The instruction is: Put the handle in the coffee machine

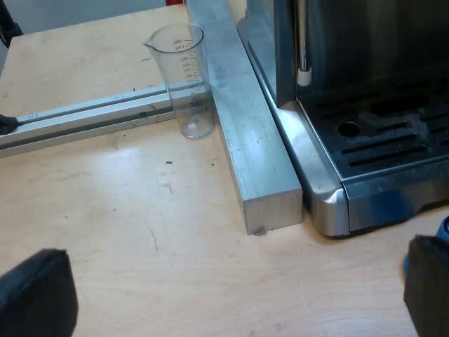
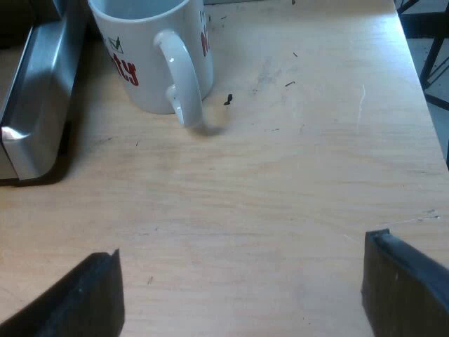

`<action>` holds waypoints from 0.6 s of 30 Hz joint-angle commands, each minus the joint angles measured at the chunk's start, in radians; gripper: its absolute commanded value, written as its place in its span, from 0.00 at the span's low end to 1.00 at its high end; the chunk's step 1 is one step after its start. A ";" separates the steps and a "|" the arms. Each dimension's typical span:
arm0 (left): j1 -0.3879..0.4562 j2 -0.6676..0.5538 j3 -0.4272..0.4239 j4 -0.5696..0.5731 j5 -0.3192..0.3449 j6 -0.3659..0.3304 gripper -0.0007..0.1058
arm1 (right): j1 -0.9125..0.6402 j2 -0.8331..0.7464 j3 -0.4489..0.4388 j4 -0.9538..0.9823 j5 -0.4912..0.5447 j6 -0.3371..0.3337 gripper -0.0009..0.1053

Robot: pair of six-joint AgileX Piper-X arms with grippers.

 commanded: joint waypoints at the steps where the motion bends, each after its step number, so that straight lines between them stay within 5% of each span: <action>1: 0.003 -0.138 -0.002 -0.015 0.000 -0.010 0.91 | -0.004 -0.044 -0.007 -0.005 -0.002 -0.009 0.68; 5: 0.003 -0.138 -0.002 -0.015 0.000 -0.010 0.87 | -0.004 -0.044 -0.022 0.010 -0.002 -0.009 0.68; 9: 0.003 -0.138 -0.009 -0.011 0.006 -0.010 0.70 | -0.004 -0.026 -0.063 0.091 -0.002 -0.011 0.68; 11: 0.003 -0.138 -0.016 -0.011 0.060 -0.010 0.61 | -0.004 -0.004 -0.090 0.145 -0.002 -0.019 0.68; 14: 0.003 -0.138 -0.024 -0.009 0.153 -0.010 0.59 | -0.004 0.036 -0.132 0.186 -0.006 -0.017 0.68; 18: 0.003 -0.124 -0.036 0.004 0.177 -0.039 0.64 | 0.003 0.100 -0.194 0.202 -0.011 -0.017 0.68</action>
